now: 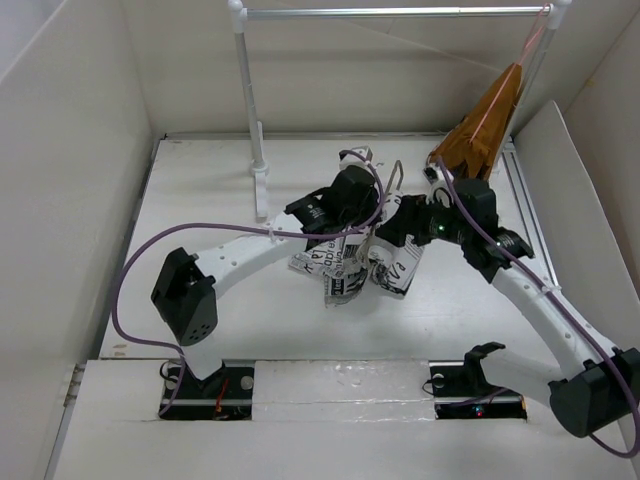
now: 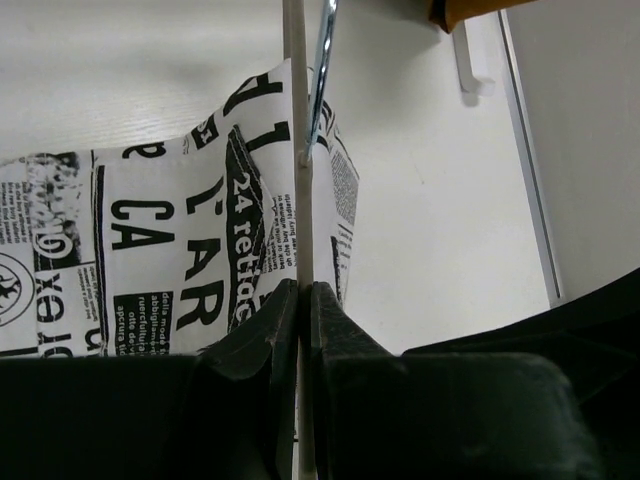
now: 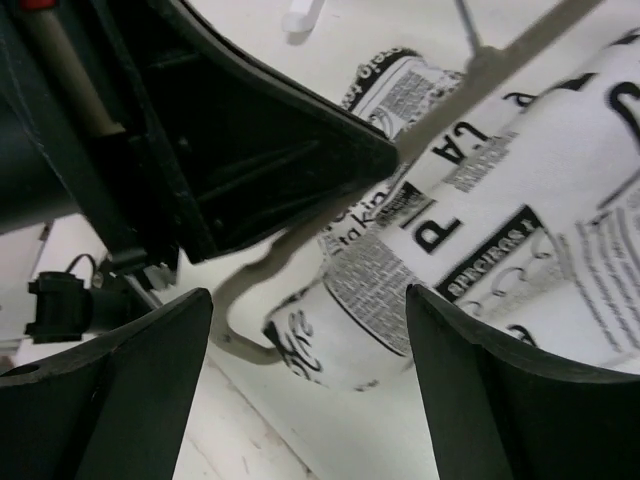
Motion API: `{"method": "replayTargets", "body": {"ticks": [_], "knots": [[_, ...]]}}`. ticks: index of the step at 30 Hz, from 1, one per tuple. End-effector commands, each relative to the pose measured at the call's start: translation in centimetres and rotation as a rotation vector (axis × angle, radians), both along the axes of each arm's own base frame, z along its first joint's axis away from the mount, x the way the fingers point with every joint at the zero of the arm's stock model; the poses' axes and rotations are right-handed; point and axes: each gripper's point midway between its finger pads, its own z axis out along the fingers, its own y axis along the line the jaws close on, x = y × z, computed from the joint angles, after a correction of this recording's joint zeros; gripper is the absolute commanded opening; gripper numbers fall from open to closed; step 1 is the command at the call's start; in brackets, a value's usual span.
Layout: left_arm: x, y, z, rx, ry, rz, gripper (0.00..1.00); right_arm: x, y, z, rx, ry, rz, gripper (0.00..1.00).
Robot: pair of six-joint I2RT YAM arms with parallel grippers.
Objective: Place the trousers on the hanger
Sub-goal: Place the hanger at the clothesline.
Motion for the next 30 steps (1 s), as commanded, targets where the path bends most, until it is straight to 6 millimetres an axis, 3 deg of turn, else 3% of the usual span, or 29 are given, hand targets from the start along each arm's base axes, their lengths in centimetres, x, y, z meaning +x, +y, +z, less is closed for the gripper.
{"method": "replayTargets", "body": {"ticks": [1,4,6,9,11,14,15,16,17,19,20,21,25,26,30], "knots": [[0.1,-1.8,3.8,-0.165,-0.054,-0.017,0.00,0.0,2.6,2.5,0.114,-0.055,0.041,0.84],[0.2,-1.9,4.5,-0.185,-0.062,-0.009,0.00,-0.2,4.2,2.3,0.149,-0.024,0.056,0.84],[0.2,-1.8,5.2,-0.198,-0.073,-0.007,0.00,-0.4,5.0,0.7,0.191,0.045,0.054,0.84],[0.1,-1.8,5.6,-0.219,-0.069,-0.001,0.00,-1.1,6.8,0.5,0.263,0.059,0.078,0.79],[-0.4,-1.7,6.7,-0.250,-0.075,-0.013,0.00,-0.7,6.8,0.1,0.250,0.058,0.045,0.77],[-0.6,-1.2,8.3,-0.290,-0.082,-0.017,0.00,-0.5,7.1,0.6,0.246,0.038,0.029,0.65],[-0.8,-1.1,8.8,-0.301,-0.086,-0.019,0.00,-0.4,7.1,0.9,0.254,0.029,0.022,0.48],[-1.0,-1.1,9.2,-0.313,-0.087,-0.027,0.00,-0.5,7.1,1.7,0.269,0.002,0.013,0.42],[-1.4,-0.8,10.4,-0.332,-0.101,-0.032,0.00,-0.4,7.1,2.2,0.279,-0.013,0.010,0.30],[-1.5,-0.4,12.1,-0.361,-0.119,-0.043,0.00,-0.6,7.0,3.7,0.311,-0.046,0.009,0.21],[-1.7,-0.2,13.3,-0.376,-0.135,-0.051,0.00,-0.6,6.9,4.3,0.327,-0.057,0.005,0.09],[-1.8,0.0,14.4,-0.380,-0.148,-0.051,0.00,-0.8,6.9,4.9,0.342,-0.072,0.013,0.03],[-1.7,1.2,18.6,-0.433,-0.204,-0.059,0.00,-1.4,6.8,10.0,0.448,-0.166,0.059,0.00],[-1.9,1.0,18.6,-0.437,-0.199,-0.071,0.00,-1.5,6.8,10.8,0.457,-0.180,0.062,0.00],[-1.8,1.9,22.8,-0.491,-0.267,-0.116,0.00,-0.9,6.0,14.1,0.503,-0.232,0.060,0.00]]}}
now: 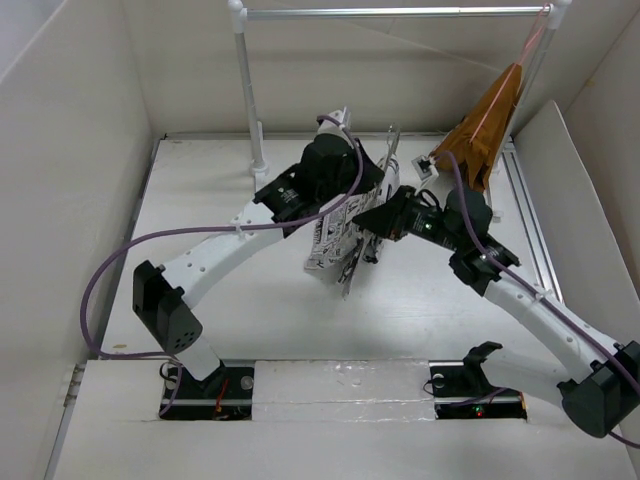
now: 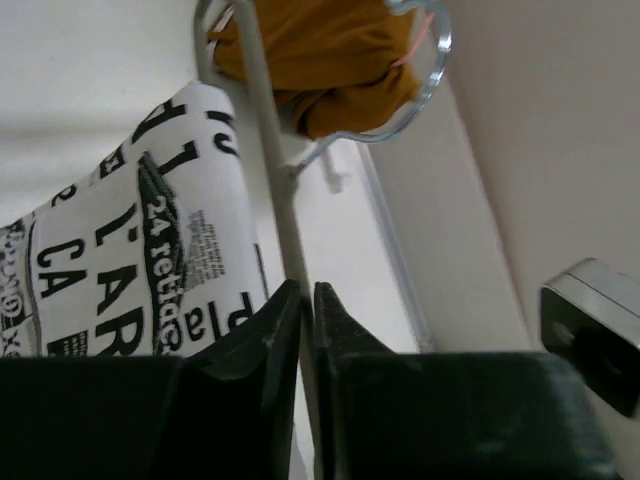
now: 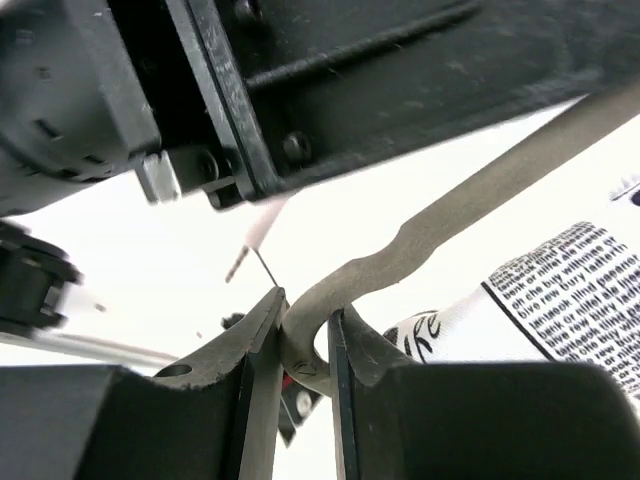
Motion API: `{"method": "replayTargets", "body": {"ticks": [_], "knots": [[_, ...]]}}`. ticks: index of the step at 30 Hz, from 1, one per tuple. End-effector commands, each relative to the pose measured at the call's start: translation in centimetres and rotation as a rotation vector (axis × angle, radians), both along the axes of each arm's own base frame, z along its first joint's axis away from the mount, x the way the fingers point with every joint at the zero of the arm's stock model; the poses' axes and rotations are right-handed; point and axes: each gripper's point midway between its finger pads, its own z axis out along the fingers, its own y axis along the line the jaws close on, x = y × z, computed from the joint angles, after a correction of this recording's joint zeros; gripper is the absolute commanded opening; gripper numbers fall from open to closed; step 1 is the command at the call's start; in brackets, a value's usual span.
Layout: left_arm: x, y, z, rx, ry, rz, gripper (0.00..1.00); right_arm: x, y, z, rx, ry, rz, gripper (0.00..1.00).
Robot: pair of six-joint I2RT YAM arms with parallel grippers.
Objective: Place the trousers on the hanger
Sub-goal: Place the hanger at the clothesline.
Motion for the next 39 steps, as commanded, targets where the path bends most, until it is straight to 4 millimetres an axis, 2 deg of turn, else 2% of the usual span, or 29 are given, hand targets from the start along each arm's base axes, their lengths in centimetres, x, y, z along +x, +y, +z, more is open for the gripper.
{"method": "replayTargets", "body": {"ticks": [1,3,4,5,6,7,10,12,13,14,17,18,19,20,21,23,24,26,27,28,29,30,31,34,35,36,37,38,39], "knots": [[-2.6,1.4,13.1,-0.240,-0.213,-0.109,0.09,1.1,-1.1,7.6,0.135,-0.187,-0.036,0.00],[-2.8,2.2,15.2,-0.258,-0.264,-0.112,0.23,1.5,-1.3,9.0,0.155,-0.210,-0.028,0.00],[-3.3,2.5,16.2,-0.267,-0.286,-0.123,0.35,1.9,-1.6,9.6,0.159,-0.230,-0.025,0.00],[-3.3,2.7,16.8,-0.266,-0.306,-0.118,0.41,2.2,-1.7,10.1,0.161,-0.238,-0.024,0.00],[-3.6,3.1,18.0,-0.270,-0.328,-0.114,0.46,2.3,-1.9,11.7,0.172,-0.271,-0.021,0.00],[-3.7,3.5,18.8,-0.266,-0.351,-0.109,0.53,3.0,-2.0,12.0,0.171,-0.279,-0.020,0.00],[-3.9,5.2,21.3,-0.264,-0.417,-0.061,0.64,3.7,-1.9,14.5,0.173,-0.332,-0.014,0.00],[-3.9,6.3,22.3,-0.257,-0.446,-0.018,0.67,4.5,-2.5,15.7,0.172,-0.361,-0.028,0.00],[-3.8,7.2,22.8,-0.253,-0.463,0.017,0.69,4.2,-2.4,17.4,0.185,-0.397,-0.015,0.00],[-3.7,7.5,22.7,-0.239,-0.471,0.032,0.70,5.2,-2.6,17.6,0.179,-0.400,-0.026,0.00],[-3.2,8.4,21.1,-0.201,-0.464,0.081,0.75,6.7,-3.3,19.5,0.167,-0.442,-0.042,0.00],[-2.4,8.3,18.9,-0.166,-0.434,0.090,0.76,7.4,-3.9,19.9,0.161,-0.450,-0.058,0.00],[-2.3,8.9,18.2,-0.160,-0.426,0.099,0.76,7.9,-4.1,20.1,0.155,-0.455,-0.057,0.00],[-2.0,9.1,17.3,-0.154,-0.412,0.099,0.77,8.1,-4.5,21.5,0.152,-0.493,-0.066,0.00],[-1.4,9.0,14.8,-0.140,-0.357,0.099,0.77,9.8,-5.2,21.0,0.134,-0.479,-0.094,0.00],[-1.1,10.0,13.6,-0.158,-0.333,0.078,0.77,11.2,-6.0,21.1,0.117,-0.480,-0.102,0.00],[-1.1,9.9,11.2,-0.148,-0.281,0.051,0.77,12.2,-6.3,21.5,0.113,-0.490,-0.109,0.00],[-1.6,10.6,9.8,-0.134,-0.262,0.052,0.77,14.0,-7.7,21.7,0.082,-0.516,-0.147,0.00],[-1.5,10.8,8.2,-0.107,-0.241,0.062,0.77,14.0,-8.2,23.5,0.073,-0.561,-0.158,0.00],[-1.8,11.2,7.8,-0.091,-0.247,0.064,0.77,16.0,-9.0,22.3,0.043,-0.524,-0.182,0.00],[-1.9,11.4,7.1,-0.077,-0.239,0.067,0.77,16.6,-9.5,22.6,0.032,-0.539,-0.191,0.00],[-2.0,11.6,5.1,-0.045,-0.209,0.069,0.77,17.1,-9.8,22.7,0.027,-0.546,-0.191,0.00],[-2.4,11.9,4.6,-0.033,-0.206,0.067,0.77,18.0,-10.1,22.9,0.024,-0.554,-0.186,0.00],[-2.6,12.9,1.2,0.031,-0.162,0.091,0.77,18.7,-11.4,24.2,0.016,-0.585,-0.191,0.00],[-2.8,13.1,0.5,0.039,-0.152,0.090,0.77,19.9,-12.3,23.5,0.007,-0.567,-0.207,0.00],[-3.0,13.2,-1.0,0.061,-0.127,0.089,0.77,20.1,-12.8,23.5,0.007,-0.559,-0.218,0.00],[-3.2,13.4,-1.4,0.066,-0.120,0.091,0.77,20.4,-13.3,23.6,0.009,-0.562,-0.231,0.00],[-3.4,13.5,-2.3,0.075,-0.101,0.086,0.77,21.0,-14.8,23.3,0.033,-0.554,-0.255,0.00],[-3.4,13.5,-2.3,0.075,-0.100,0.086,0.77,21.0,-14.7,23.3,0.032,-0.554,-0.252,0.00]]}}
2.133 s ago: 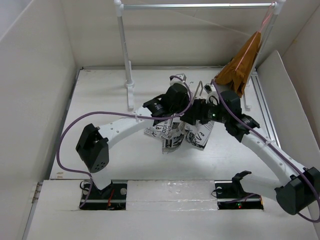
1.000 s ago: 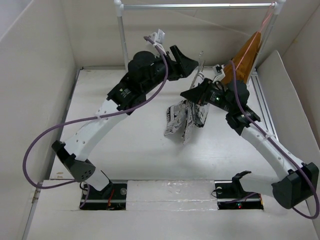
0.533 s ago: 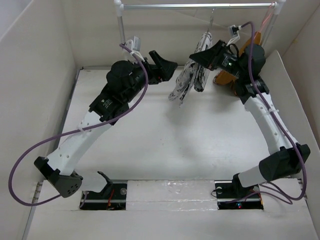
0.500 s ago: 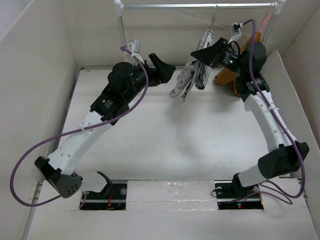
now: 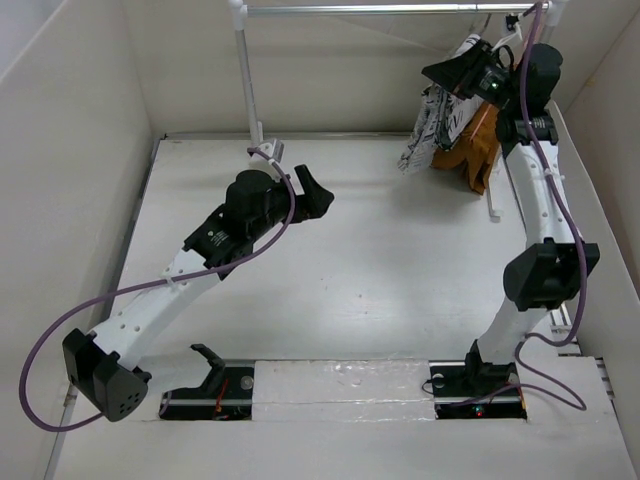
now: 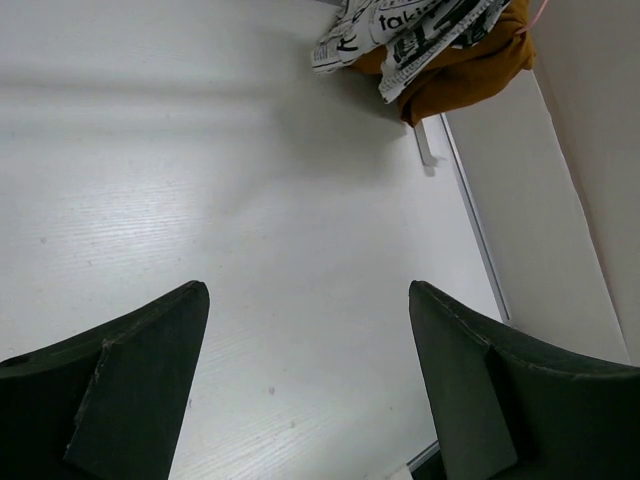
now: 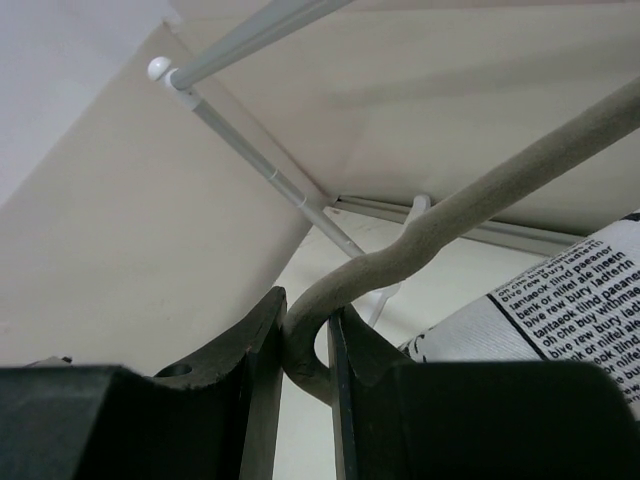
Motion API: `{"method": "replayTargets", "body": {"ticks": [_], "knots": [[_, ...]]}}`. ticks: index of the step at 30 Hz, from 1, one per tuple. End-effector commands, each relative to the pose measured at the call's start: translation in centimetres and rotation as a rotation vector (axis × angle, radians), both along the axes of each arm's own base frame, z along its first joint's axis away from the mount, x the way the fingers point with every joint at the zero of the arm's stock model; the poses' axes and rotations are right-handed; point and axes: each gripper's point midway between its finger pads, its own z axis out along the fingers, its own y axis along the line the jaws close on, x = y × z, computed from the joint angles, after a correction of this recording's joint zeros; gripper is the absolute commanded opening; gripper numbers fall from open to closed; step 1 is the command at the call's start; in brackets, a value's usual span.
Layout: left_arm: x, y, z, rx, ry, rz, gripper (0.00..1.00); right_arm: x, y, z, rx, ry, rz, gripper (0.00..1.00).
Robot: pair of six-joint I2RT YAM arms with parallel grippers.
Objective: Place the trousers on the hanger
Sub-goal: Place the hanger at the clothesline, then reset both arms
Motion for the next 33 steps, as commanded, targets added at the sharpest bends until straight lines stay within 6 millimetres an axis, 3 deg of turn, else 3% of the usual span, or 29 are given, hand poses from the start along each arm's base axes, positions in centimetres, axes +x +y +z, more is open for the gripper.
{"method": "replayTargets", "body": {"ticks": [1,8,12,15,16,17,18,21,22,23,25,27,30,33], "knots": [[-0.6,0.4,0.4,-0.007,-0.030,-0.004,0.77,-2.8,-2.7,8.0,0.003,-0.319,-0.015,0.00],[-0.1,-0.2,0.4,-0.009,-0.032,-0.014,0.77,-1.2,-3.6,4.3,0.024,-0.236,-0.015,0.00],[0.0,-1.0,-0.1,-0.010,-0.014,-0.047,0.77,-0.3,-5.1,0.1,0.031,-0.151,-0.059,0.00],[0.2,-1.2,-0.5,-0.003,-0.006,-0.051,0.77,-0.1,-6.0,-0.9,0.038,-0.132,-0.067,0.00],[0.3,-1.3,-0.7,0.000,0.001,-0.050,0.78,-0.3,-6.0,-1.3,0.038,-0.123,-0.072,0.05],[0.4,-1.4,-0.6,-0.002,0.001,-0.050,0.78,-0.3,-6.1,-1.4,0.032,-0.125,-0.078,0.25],[0.5,-1.5,-0.8,-0.002,0.006,-0.049,0.78,-0.2,-6.6,-1.8,0.028,-0.103,-0.089,0.33],[1.0,-1.8,-1.2,0.011,0.025,-0.041,0.77,-0.1,-7.6,-1.6,-0.019,-0.075,-0.108,0.41],[1.2,-1.8,-1.1,0.011,0.025,-0.036,0.79,-0.2,-7.7,-1.3,-0.041,-0.079,-0.111,0.99],[1.4,-1.9,-0.4,0.008,0.013,-0.036,0.81,-0.5,-8.8,0.3,-0.076,-0.128,-0.140,1.00],[1.9,-2.1,0.0,0.011,0.012,-0.028,0.83,-1.2,-9.7,1.3,-0.089,-0.139,-0.166,1.00],[3.0,-1.8,1.9,0.011,-0.029,0.015,0.99,-3.0,-10.5,4.0,-0.100,-0.216,-0.204,1.00],[4.1,-2.2,4.1,-0.001,-0.065,0.017,0.99,-5.8,-10.3,6.4,-0.125,-0.278,-0.215,1.00],[4.8,-2.6,5.7,-0.027,-0.081,0.006,0.99,-8.6,-9.4,6.5,-0.158,-0.306,-0.219,1.00]]}}
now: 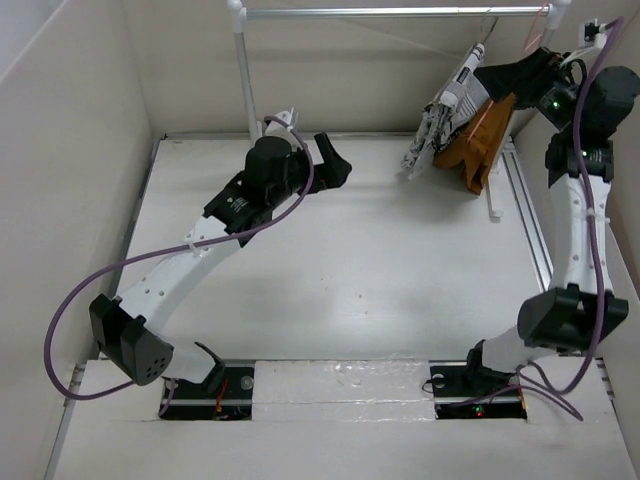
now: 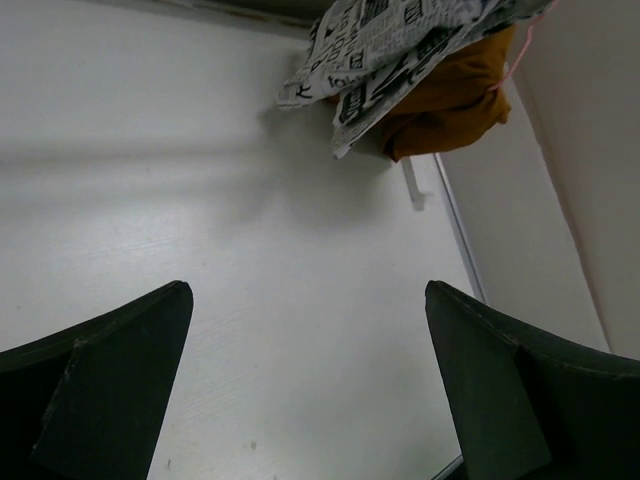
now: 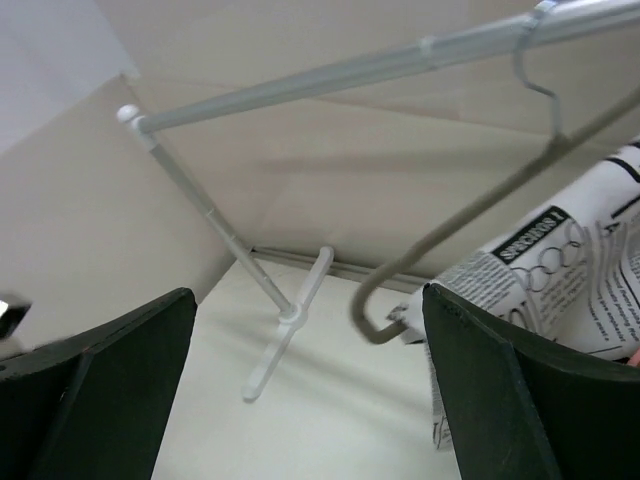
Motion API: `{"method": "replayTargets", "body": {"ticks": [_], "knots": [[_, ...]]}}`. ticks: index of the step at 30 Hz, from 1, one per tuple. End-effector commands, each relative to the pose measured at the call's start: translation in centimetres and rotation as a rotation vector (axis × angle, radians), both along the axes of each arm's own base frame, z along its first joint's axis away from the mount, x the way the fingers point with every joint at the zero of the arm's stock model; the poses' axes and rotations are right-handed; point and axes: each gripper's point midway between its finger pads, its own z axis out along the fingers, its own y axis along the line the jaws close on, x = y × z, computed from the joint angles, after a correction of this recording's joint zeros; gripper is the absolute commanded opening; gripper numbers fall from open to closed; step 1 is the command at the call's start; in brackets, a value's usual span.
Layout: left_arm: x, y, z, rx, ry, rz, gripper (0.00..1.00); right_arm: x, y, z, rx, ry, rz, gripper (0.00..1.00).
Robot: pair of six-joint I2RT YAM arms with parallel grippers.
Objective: Place the trousers on the hanger
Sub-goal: Reset both arms
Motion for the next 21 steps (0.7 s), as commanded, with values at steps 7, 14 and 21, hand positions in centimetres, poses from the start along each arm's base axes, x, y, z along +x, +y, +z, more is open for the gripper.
{"method": "replayTargets", "body": {"ticks": [7,14,21], "knots": [[0.5,0.6,1.5,-0.060,0.004,0.021,0.99,-11.6,8.8,-3.4,-0.210,-0.068,0.144,1.00],[-3.2,4.8,-5.6,0.038,0.097,0.089,0.99,-20.8,13.5,-17.8,-0.378,0.142,0.242,1.00],[-5.0,4.7,-7.6,-0.038,0.115,0.058,0.99,-23.2,12.2,-24.0,-0.414,0.271,0.213,1.00]]}}
